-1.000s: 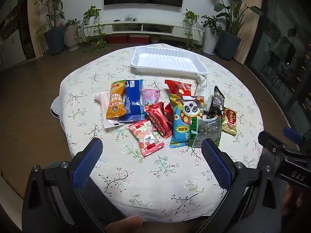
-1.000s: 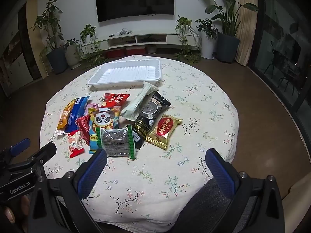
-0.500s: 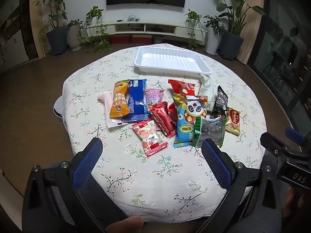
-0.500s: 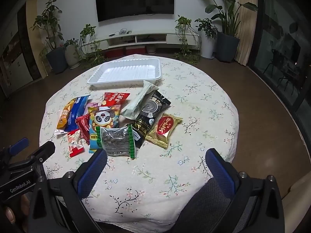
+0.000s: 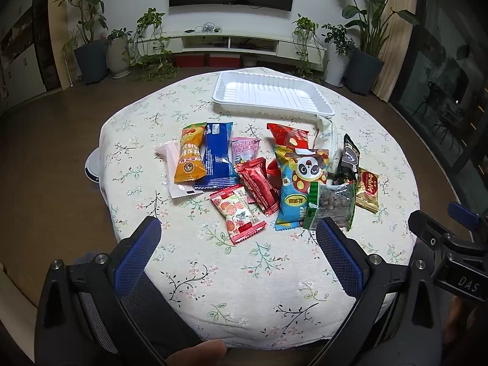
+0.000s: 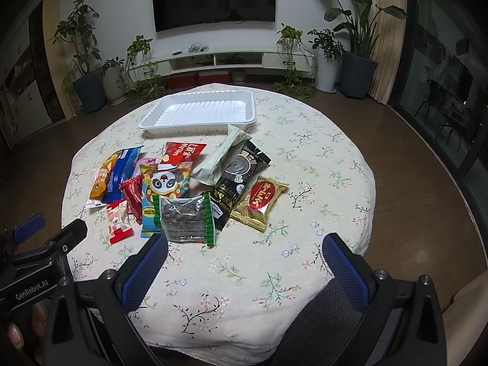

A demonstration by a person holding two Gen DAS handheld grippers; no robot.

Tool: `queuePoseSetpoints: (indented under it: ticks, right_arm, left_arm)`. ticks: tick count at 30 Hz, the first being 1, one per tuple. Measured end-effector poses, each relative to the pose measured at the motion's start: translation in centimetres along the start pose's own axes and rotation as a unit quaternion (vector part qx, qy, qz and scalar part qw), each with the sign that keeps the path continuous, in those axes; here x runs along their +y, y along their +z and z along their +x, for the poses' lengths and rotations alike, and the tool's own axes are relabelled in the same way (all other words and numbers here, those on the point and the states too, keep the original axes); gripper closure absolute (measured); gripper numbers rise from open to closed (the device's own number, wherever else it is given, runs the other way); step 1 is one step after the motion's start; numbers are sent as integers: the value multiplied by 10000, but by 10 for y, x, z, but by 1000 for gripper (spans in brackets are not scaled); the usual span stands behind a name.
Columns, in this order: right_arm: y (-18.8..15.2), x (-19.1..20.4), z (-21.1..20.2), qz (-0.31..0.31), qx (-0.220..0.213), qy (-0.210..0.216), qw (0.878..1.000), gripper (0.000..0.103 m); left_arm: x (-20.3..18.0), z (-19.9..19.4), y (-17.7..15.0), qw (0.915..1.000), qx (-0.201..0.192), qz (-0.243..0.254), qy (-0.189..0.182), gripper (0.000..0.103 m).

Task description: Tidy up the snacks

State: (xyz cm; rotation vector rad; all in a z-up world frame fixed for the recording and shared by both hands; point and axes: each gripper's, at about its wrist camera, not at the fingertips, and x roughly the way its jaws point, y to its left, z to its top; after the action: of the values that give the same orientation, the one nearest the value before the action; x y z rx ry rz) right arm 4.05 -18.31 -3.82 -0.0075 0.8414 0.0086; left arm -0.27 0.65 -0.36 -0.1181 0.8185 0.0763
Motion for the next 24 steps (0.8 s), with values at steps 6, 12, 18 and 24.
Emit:
queuePoseSetpoints:
  ticks: [6,12,18,24]
  right_arm:
    - [0,1,0,-6,2,-12,10000,0]
    - [-1,1,1,-13,6,-17,10000,0]
    - [-1,2,1,-12,7,-19,10000,0]
    - [-1,2,1,-15,12,-21,10000,0]
  left_arm:
    - [-1,0,0,10000,7,5,-4,0]
    - [0,0,0,10000,9,4,-2,0]
    - [0,0,0,10000,8,7,-6,0]
    - [0,0,-1,10000,14,1,-6,0]
